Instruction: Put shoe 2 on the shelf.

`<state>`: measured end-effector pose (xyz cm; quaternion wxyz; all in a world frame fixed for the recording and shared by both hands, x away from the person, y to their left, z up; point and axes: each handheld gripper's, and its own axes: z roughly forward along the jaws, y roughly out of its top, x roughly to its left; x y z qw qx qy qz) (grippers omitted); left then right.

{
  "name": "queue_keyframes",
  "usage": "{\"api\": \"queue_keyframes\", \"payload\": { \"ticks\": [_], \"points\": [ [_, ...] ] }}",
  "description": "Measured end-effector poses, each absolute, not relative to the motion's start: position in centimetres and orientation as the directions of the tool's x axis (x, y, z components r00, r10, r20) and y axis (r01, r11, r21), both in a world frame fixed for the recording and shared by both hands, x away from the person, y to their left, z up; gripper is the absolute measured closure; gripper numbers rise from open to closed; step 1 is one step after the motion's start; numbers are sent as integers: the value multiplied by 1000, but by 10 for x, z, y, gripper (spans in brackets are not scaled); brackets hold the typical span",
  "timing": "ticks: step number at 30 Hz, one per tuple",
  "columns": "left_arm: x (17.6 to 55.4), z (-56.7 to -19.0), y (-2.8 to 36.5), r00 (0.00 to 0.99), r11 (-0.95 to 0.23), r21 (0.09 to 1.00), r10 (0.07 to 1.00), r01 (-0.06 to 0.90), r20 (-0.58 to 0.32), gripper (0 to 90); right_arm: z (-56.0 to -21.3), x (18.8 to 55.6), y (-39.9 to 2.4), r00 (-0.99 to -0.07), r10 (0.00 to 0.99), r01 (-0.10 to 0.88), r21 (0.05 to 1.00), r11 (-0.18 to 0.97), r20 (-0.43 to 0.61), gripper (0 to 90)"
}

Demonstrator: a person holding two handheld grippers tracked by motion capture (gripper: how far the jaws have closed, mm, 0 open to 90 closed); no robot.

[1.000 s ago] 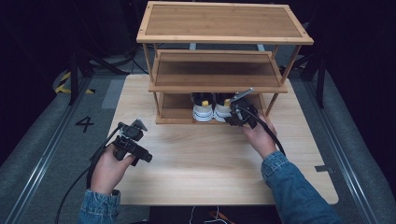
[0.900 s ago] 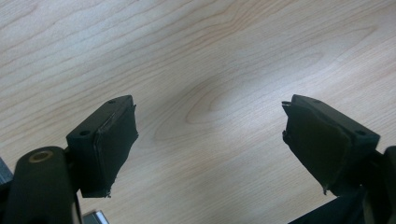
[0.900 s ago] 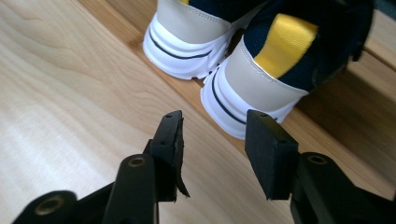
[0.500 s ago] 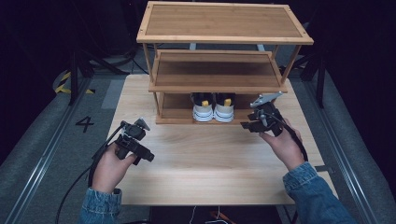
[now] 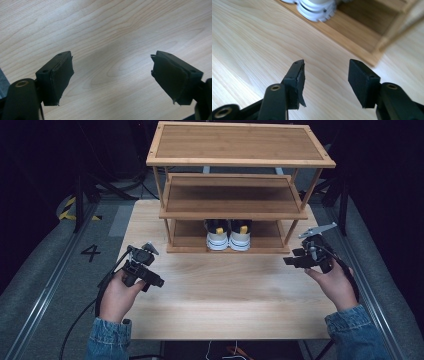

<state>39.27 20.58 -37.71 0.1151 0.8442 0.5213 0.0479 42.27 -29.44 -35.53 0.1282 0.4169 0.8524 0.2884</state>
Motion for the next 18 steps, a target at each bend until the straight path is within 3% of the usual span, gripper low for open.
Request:
{"api": "queue_keyframes", "payload": {
  "ticks": [8, 12, 15, 18],
  "points": [
    [401, -383, 208, 430, -404, 261, 902, 877, -47, 167, -375, 416, -335, -605, 792, 646, 635, 424, 87, 358],
    [404, -388, 211, 431, -404, 281, 901, 871, -41, 170, -394, 413, -344, -564, 825, 665, 600, 444, 15, 307],
    [406, -393, 212, 450, -424, 294, 892, 857, -24, 166, -402, 415, -349, -554, 832, 692, 575, 436, 36, 275],
    [408, -400, 211, 484, -466, 316, 875, 826, 22, 167, -416, 418, -363, -517, 851, 702, 616, 358, 95, 148]
  ]
}}
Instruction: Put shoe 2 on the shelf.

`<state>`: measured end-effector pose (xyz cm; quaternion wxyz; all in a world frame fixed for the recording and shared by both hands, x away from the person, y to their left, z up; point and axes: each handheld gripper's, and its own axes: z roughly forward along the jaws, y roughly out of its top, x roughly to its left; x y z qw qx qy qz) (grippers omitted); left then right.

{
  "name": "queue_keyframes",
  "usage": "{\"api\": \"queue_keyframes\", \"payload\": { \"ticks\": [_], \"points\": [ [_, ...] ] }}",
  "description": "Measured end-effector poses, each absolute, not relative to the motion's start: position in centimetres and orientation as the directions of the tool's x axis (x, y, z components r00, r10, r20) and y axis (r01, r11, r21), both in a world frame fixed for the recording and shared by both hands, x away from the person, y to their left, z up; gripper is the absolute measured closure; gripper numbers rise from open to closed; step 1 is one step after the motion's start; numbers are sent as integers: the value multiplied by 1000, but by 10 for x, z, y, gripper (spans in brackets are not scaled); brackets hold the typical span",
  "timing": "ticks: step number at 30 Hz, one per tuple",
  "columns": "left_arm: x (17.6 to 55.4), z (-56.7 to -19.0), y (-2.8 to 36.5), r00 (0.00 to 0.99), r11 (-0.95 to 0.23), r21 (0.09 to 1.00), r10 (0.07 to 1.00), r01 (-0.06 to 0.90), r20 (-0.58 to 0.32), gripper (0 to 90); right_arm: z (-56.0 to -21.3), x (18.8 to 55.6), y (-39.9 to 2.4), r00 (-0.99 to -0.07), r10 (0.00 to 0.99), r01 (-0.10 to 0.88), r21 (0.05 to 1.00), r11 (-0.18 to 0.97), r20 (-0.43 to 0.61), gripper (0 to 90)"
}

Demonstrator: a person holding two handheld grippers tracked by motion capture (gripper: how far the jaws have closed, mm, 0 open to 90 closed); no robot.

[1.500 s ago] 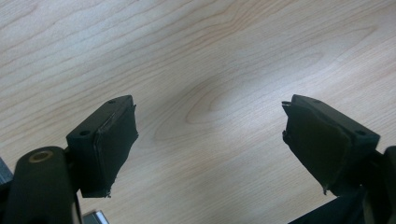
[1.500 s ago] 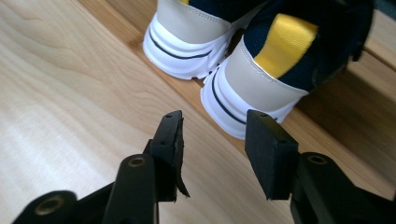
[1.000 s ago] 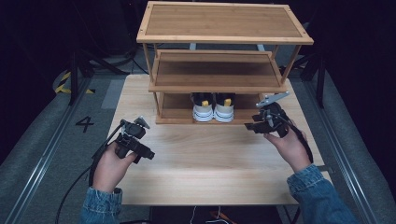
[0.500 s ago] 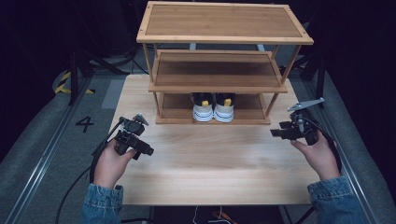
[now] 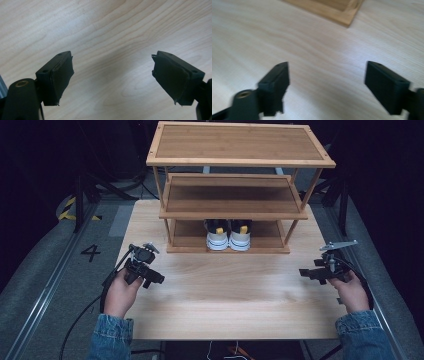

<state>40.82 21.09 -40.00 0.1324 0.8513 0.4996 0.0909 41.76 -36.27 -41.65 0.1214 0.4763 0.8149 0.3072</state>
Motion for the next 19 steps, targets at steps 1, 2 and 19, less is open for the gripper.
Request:
{"api": "queue_keyframes", "payload": {
  "ticks": [1, 2, 19],
  "points": [
    [408, -400, 211, 484, -466, 316, 875, 826, 22, 167, -416, 418, -363, -517, 851, 702, 616, 358, 95, 148],
    [409, -401, 212, 490, -472, 315, 872, 823, 27, 167, -420, 419, -366, -528, 843, 707, 605, 367, 106, 175],
    [410, -410, 228, 434, -402, 300, 900, 865, -46, 170, -445, 423, -363, -576, 816, 626, 609, 487, -60, 165]
  ]
}}
